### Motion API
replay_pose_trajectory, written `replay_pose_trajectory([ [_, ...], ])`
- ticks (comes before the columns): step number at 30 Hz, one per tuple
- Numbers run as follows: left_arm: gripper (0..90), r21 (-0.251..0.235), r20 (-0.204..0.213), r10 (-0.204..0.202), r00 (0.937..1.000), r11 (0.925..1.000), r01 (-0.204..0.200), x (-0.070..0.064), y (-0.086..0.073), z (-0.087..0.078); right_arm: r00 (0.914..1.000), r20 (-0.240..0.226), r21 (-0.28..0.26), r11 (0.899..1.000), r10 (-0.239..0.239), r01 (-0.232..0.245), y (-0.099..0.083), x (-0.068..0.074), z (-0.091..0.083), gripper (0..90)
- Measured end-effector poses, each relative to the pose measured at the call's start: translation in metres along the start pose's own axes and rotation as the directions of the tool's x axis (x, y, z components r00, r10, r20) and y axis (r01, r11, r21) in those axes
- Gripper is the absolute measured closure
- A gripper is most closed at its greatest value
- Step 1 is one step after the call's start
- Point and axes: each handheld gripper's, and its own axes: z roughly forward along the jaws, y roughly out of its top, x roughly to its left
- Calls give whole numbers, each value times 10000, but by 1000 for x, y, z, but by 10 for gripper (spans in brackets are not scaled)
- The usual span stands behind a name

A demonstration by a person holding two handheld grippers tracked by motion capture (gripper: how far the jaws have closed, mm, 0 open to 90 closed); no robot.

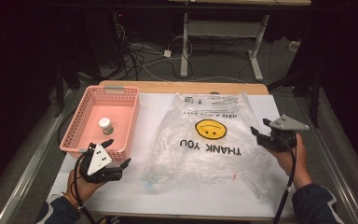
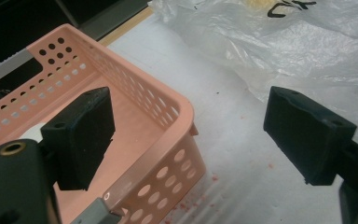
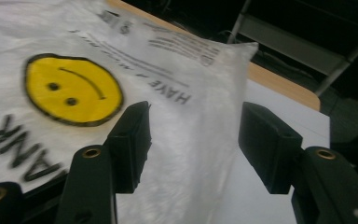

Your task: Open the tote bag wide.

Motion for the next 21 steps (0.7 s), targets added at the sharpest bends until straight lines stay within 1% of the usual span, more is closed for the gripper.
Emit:
replay_pose_trajectory([
  [2,162,3,-45,-75,10000,10000,75,1,0,0,10000,24,374,9993,-5,4,7,-11,16,462],
  [4,164,28,-56,-66,10000,10000,66,1,0,0,9995,-60,658,9973,315,-311,13,-22,34,477],
  [5,178,-11,-127,-46,9999,10000,46,1,0,0,9990,18,758,9961,442,-442,16,-27,43,483],
  [7,188,-170,-268,-2,9996,9999,-3,0,0,-1,9980,245,1192,9910,579,-604,21,-37,63,485],
  [8,188,-175,-242,-25,9997,9998,21,0,1,-1,9967,160,1312,9880,795,-810,21,-42,72,484],
  [9,184,-121,-219,-8,9998,9999,5,0,2,1,9942,190,1441,9837,1055,-1071,22,-46,80,484],
  [10,184,-42,-184,53,9998,10000,-54,0,2,2,9935,307,1583,9809,1100,-1135,22,-48,88,484],
  [12,184,52,-141,133,9998,9999,-133,-1,1,4,9907,297,1792,9743,1331,-1362,22,-52,100,486],
  [13,184,86,-94,119,9999,9999,-118,-1,0,5,9900,380,1890,9719,1355,-1403,22,-53,105,510],
  [15,184,88,-69,110,9999,9999,-110,0,0,5,9896,348,2051,9682,1394,-1436,22,-53,115,544],
  [16,184,80,-41,114,9999,9999,-113,0,-1,5,9904,521,2144,9672,1280,-1363,22,-52,119,592],
  [17,184,80,-41,114,9999,9999,-113,0,-1,5,9893,684,2073,9681,1290,-1406,23,-51,121,638],
  [19,184,131,-30,164,9999,9998,-164,1,-2,6,9824,886,1811,9672,1642,-1780,24,-49,122,732],
  [20,184,179,-47,189,9998,9997,-188,1,-2,6,9815,867,1830,9657,1710,-1844,24,-47,124,780],
  [21,185,184,-48,175,9998,9997,-175,1,-2,7,9825,847,1966,9639,1658,-1796,24,-45,126,834],
])
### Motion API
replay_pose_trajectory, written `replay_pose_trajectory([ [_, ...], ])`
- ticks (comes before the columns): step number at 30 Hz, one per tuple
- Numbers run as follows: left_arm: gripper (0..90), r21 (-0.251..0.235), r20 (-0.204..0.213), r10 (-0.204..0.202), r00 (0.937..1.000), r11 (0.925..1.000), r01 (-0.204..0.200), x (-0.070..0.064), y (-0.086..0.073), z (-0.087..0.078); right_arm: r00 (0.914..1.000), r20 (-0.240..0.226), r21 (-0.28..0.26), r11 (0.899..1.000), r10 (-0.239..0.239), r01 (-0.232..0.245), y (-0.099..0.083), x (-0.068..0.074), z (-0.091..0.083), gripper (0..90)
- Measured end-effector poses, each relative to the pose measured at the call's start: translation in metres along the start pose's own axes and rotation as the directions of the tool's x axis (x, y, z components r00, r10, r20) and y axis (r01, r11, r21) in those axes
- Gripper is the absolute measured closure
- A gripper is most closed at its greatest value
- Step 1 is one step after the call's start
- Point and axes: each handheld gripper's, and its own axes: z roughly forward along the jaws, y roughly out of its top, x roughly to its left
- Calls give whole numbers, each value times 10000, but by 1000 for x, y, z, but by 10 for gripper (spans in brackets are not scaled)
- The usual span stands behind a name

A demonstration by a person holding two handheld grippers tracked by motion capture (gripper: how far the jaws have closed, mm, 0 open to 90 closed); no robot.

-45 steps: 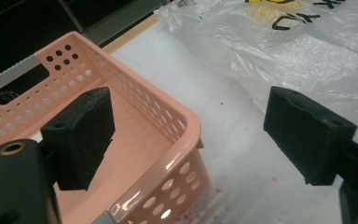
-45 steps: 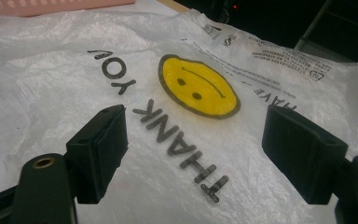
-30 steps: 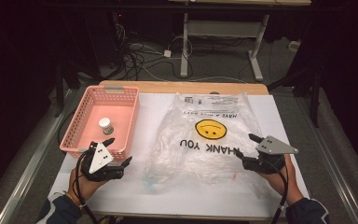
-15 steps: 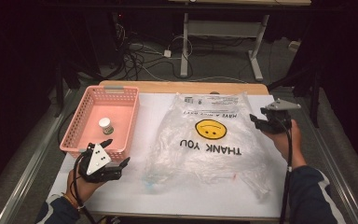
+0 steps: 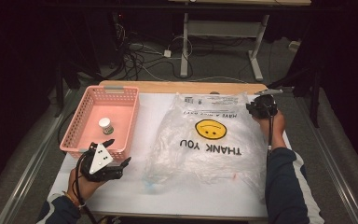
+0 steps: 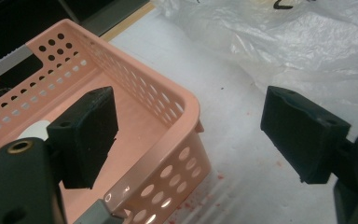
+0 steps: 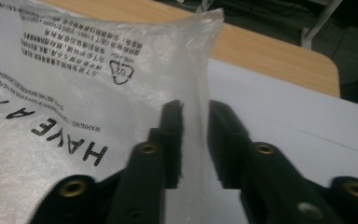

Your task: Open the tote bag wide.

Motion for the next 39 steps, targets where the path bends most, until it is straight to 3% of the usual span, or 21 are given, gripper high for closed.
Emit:
replay_pose_trajectory([
  [3,185,29,24,14,10000,10000,-14,0,0,1,10000,34,244,9997,0,0,-1,3,1,900],
  [8,187,81,-25,64,10000,9999,-64,0,0,0,9998,77,467,9988,167,-171,-3,1,2,900],
  [13,188,132,-86,119,9999,9998,-118,1,0,1,9973,140,672,9951,717,-725,-12,-9,-8,900],
  [14,188,132,-86,119,9999,9998,-118,1,0,1,9975,171,556,9961,679,-688,-15,-10,-11,900],
  [17,188,151,-157,121,9998,9998,-118,2,0,0,9982,21,893,9942,596,-596,-24,-12,-17,900],
  [21,188,142,-209,0,9998,9999,3,3,-1,-1,9978,11,750,9950,656,-655,-39,-18,-31,900],
  [23,189,148,-259,-58,9996,9999,62,3,-1,-2,9985,88,665,9963,531,-536,-43,-18,-34,900],
  [25,189,149,-245,-142,9996,9998,146,2,-1,-1,9997,222,767,9970,81,-98,-53,-15,-45,900],
  [30,189,312,-241,-30,9997,9995,38,-1,-1,1,9992,71,561,9977,-391,386,-68,-3,-70,900],
  [32,189,306,-290,44,9996,9995,-35,-2,0,0,9977,81,743,9950,-677,669,-72,3,-77,900],
  [34,189,298,-305,40,9995,9995,-31,-1,-1,-1,9978,-39,767,9949,-662,663,-77,7,-84,897],
  [38,189,403,-357,190,9992,9990,-175,-2,-1,-2,9968,90,847,9933,-796,785,-81,16,-97,747],
  [39,189,394,-354,208,9992,9990,-194,-3,-1,-3,9974,31,590,9957,-722,719,-80,18,-103,733],
])
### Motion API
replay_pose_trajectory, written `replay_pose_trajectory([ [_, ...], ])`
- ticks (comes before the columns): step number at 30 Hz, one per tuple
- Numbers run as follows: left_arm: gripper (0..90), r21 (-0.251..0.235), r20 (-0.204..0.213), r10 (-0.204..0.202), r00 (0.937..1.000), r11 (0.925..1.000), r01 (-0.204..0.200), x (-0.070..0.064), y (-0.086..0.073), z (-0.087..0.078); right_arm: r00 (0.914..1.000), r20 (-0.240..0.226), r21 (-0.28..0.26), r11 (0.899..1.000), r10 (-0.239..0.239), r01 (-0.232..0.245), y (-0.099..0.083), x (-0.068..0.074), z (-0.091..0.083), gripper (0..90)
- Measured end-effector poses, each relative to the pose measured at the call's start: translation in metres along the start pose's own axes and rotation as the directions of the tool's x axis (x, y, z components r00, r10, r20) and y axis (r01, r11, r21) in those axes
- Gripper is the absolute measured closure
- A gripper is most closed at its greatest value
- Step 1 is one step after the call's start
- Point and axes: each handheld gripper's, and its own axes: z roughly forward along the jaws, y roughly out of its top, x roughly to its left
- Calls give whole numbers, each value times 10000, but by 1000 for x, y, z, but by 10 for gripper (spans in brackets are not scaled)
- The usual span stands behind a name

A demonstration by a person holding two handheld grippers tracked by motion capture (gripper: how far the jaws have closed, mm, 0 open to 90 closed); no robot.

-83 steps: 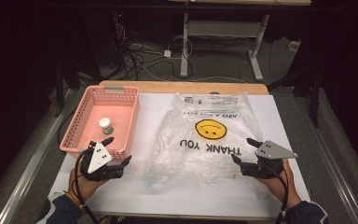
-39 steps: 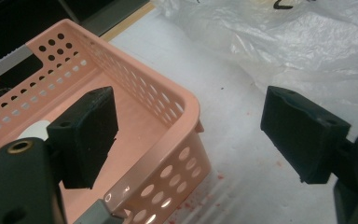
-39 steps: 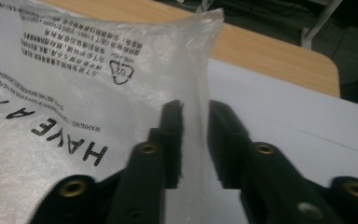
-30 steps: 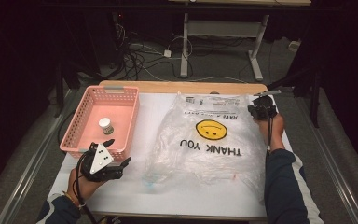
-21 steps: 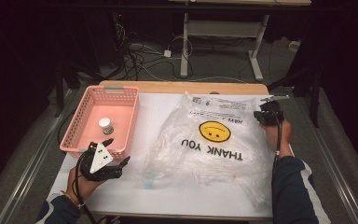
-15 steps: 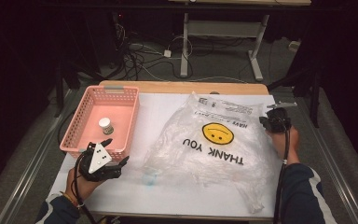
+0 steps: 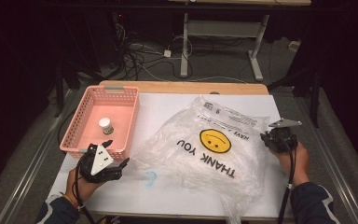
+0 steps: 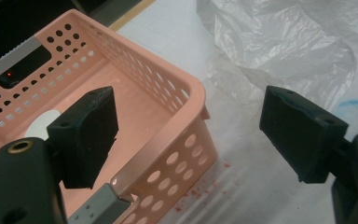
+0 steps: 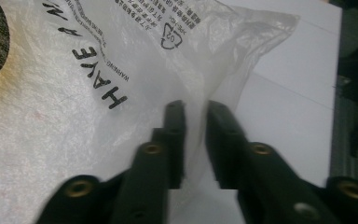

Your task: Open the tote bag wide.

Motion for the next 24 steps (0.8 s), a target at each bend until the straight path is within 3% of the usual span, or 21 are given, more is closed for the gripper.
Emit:
replay_pose_trajectory([
  [2,189,-55,-3,14,10000,10000,-14,0,0,-1,9999,-124,-617,9980,92,-100,4,6,-15,674],
  [4,189,-73,-39,9,10000,10000,-9,0,0,-2,9973,-717,-1330,9911,-171,75,9,17,-32,652],
  [5,189,-71,-39,-6,10000,10000,5,1,0,-2,9973,-717,-1330,9911,-171,75,9,17,-32,652],
  [6,189,-62,-27,-25,10000,10000,25,1,0,-1,9873,-1414,-1869,9813,-720,448,14,36,-44,636],
  [8,189,5,-18,43,10000,10000,-43,0,0,-1,9654,-2014,-2223,9676,-1656,1196,19,60,-53,613],
  [9,189,10,11,56,10000,10000,-56,0,0,-1,9496,-2338,-2393,9590,-2090,1521,21,72,-55,611],
  [10,189,-4,34,48,10000,10000,-47,-1,0,-1,9496,-2338,-2393,9590,-2090,1521,21,72,-55,611],
  [11,189,4,45,72,10000,10000,-72,-1,1,0,9298,-2775,-2514,9524,-2418,1727,22,86,-57,605],
  [12,189,12,63,91,9999,10000,-91,-2,1,0,9041,-3261,-2585,9460,-2762,1957,23,99,-57,594],
  [13,189,29,79,101,9999,9999,-101,-2,1,0,8493,-4054,-2497,9347,-3382,2530,23,129,-53,569],
  [15,202,54,149,136,9998,9999,-137,-2,1,0,7781,-4721,-2390,9098,-4143,3394,20,159,-48,558],
  [16,202,47,154,147,9998,9999,-148,-3,1,0,7781,-4721,-2390,9098,-4143,3394,20,159,-48,558],
  [17,202,39,158,150,9998,9999,-151,-3,1,0,7209,-5052,-2266,8789,-4745,4197,17,185,-42,534],
  [18,202,51,178,179,9997,9998,-180,-3,1,0,7209,-5052,-2266,8789,-4745,4197,17,185,-42,534],
  [19,202,20,174,166,9997,9999,-167,-3,1,-1,6971,-5174,-2169,8641,-4963,4541,16,195,-39,519],
  [20,202,-12,184,143,9997,9999,-143,-3,1,-1,6853,-5165,-2094,8518,-5134,4803,15,203,-36,507],
  [21,201,30,190,183,9997,9998,-184,-3,1,-1,6688,-5393,-2014,8495,-5117,4876,15,212,-29,502],
  [22,201,51,199,185,9996,9998,-186,-3,0,-1,6688,-5393,-2014,8495,-5117,4876,15,212,-29,502],
  [23,201,67,202,191,9996,9998,-192,-3,0,0,6715,-5245,-1754,8382,-5234,5164,13,218,-25,492],
  [24,201,75,205,194,9996,9998,-196,-3,0,0,6715,-5245,-1754,8382,-5234,5164,13,218,-25,492],
])
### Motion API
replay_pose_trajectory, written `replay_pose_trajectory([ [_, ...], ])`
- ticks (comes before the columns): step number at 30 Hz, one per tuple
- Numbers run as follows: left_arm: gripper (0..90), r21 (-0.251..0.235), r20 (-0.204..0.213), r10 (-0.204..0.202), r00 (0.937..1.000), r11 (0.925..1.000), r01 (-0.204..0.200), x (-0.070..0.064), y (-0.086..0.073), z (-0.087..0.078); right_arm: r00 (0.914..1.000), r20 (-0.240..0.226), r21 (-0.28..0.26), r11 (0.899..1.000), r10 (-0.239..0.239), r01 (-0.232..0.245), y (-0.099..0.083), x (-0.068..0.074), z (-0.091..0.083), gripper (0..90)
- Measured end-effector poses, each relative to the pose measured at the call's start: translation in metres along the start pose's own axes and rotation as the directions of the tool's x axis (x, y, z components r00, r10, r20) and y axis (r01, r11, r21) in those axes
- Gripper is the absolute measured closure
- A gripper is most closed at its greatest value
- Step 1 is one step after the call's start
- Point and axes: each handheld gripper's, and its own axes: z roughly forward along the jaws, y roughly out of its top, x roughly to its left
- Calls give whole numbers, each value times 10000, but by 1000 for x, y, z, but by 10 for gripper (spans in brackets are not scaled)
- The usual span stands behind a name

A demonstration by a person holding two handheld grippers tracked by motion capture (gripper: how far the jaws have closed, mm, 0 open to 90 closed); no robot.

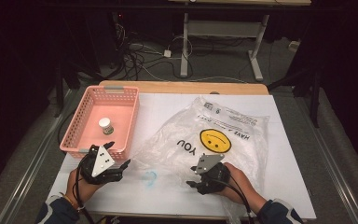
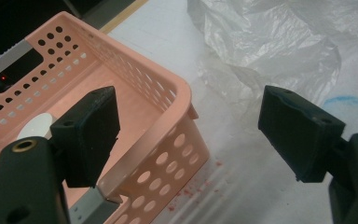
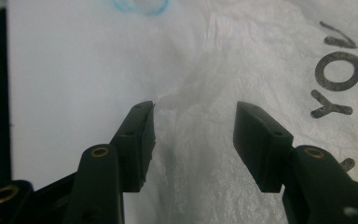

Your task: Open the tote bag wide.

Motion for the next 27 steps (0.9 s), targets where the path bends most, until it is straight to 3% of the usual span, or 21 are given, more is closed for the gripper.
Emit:
replay_pose_trajectory([
  [5,201,51,61,65,10000,10000,-65,0,0,1,9993,-360,427,9991,21,-6,-4,-1,16,522],
  [8,201,61,107,120,9999,9999,-121,-1,1,1,9987,-484,317,9994,172,-157,-5,-3,17,580],
  [9,201,79,119,135,9998,9999,-136,-1,1,1,9979,-509,345,9987,403,-386,-6,-5,17,685],
  [10,201,89,137,132,9998,9999,-133,-1,1,2,9972,-494,388,9978,555,-537,-7,-7,17,731],
  [13,201,133,193,178,9997,9997,-181,-2,0,2,9974,-412,342,9978,590,-576,-7,-9,17,802],
  [14,201,148,218,198,9996,9997,-201,-2,0,3,9963,-391,342,9966,765,-751,-7,-12,18,872],
  [15,201,166,221,205,9995,9996,-209,-2,0,3,9963,-391,342,9966,765,-751,-7,-12,18,872],
  [18,200,188,212,194,9996,9996,-198,-1,0,3,9948,-202,262,9948,995,-989,-7,-15,18,900],
  [19,201,173,199,175,9996,9997,-179,-1,0,3,9948,103,-40,9949,1010,-1009,-6,-16,15,900],
  [20,201,167,192,161,9997,9997,-165,0,0,3,9948,103,-40,9949,1010,-1009,-6,-16,15,900],
  [21,202,149,186,134,9997,9998,-136,0,0,3,9943,358,-521,9938,1006,-987,-3,-15,10,900],
  [22,202,158,190,121,9997,9998,-124,0,0,3,9943,358,-521,9938,1006,-987,-3,-15,10,900],
  [23,202,165,187,115,9998,9998,-118,1,0,3,9925,725,-869,9919,985,-921,0,-16,6,900],
  [27,202,104,162,97,9998,9999,-98,1,1,2,9876,1130,-1117,9890,1094,-968,6,-23,3,900],
])
